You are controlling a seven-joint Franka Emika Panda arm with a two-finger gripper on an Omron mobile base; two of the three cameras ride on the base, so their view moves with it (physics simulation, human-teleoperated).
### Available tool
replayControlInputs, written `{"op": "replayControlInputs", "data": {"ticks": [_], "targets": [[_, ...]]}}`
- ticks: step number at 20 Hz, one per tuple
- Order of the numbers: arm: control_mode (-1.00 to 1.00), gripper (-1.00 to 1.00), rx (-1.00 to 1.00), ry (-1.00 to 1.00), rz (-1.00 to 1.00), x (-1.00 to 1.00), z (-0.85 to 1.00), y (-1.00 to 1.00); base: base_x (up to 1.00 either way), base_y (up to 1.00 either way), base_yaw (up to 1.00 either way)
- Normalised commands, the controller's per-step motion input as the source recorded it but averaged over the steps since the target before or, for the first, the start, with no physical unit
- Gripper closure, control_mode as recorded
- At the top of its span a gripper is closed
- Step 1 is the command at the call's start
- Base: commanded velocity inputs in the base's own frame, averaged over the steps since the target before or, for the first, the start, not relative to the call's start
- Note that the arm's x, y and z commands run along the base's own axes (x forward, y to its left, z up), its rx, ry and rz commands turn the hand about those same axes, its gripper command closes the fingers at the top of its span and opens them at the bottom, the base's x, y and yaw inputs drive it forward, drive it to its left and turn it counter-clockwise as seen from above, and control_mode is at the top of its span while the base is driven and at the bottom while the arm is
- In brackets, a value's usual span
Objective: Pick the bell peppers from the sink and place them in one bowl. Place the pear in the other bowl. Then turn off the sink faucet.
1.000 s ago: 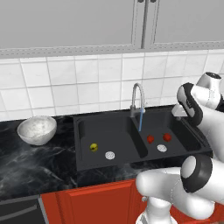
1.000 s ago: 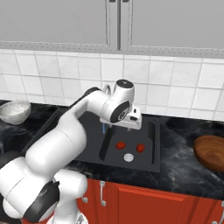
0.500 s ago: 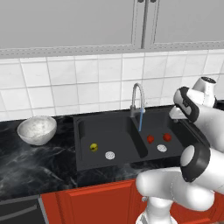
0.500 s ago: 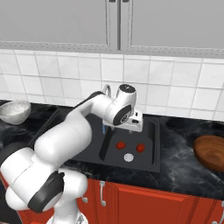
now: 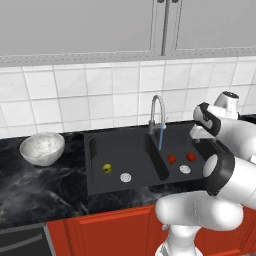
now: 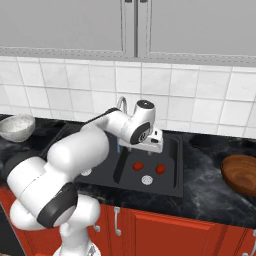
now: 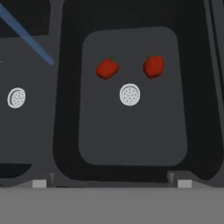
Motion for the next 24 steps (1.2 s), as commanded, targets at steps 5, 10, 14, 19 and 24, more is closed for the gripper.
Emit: {"op": "replayControlInputs", "data": {"ticks": [5,10,14,19,24], "targets": [[-1.0,-1.0,-0.05,0.05,0.0,0.09,-0.23,-0.06,0.0,0.0,0.0],[-1.0,-1.0,-0.02,0.0,0.0,0.05,-0.21,-0.08,0.0,0.0,0.0],[-1.0,-1.0,0.0,0.0,0.0,0.03,-0.17,-0.04,0.0,0.0,0.0],[-1.0,-1.0,0.0,0.0,0.0,0.05,-0.16,-0.02,0.0,0.0,0.0],[-1.0,-1.0,0.0,0.0,0.0,0.09,-0.18,0.0,0.0,0.0,0.0]]}}
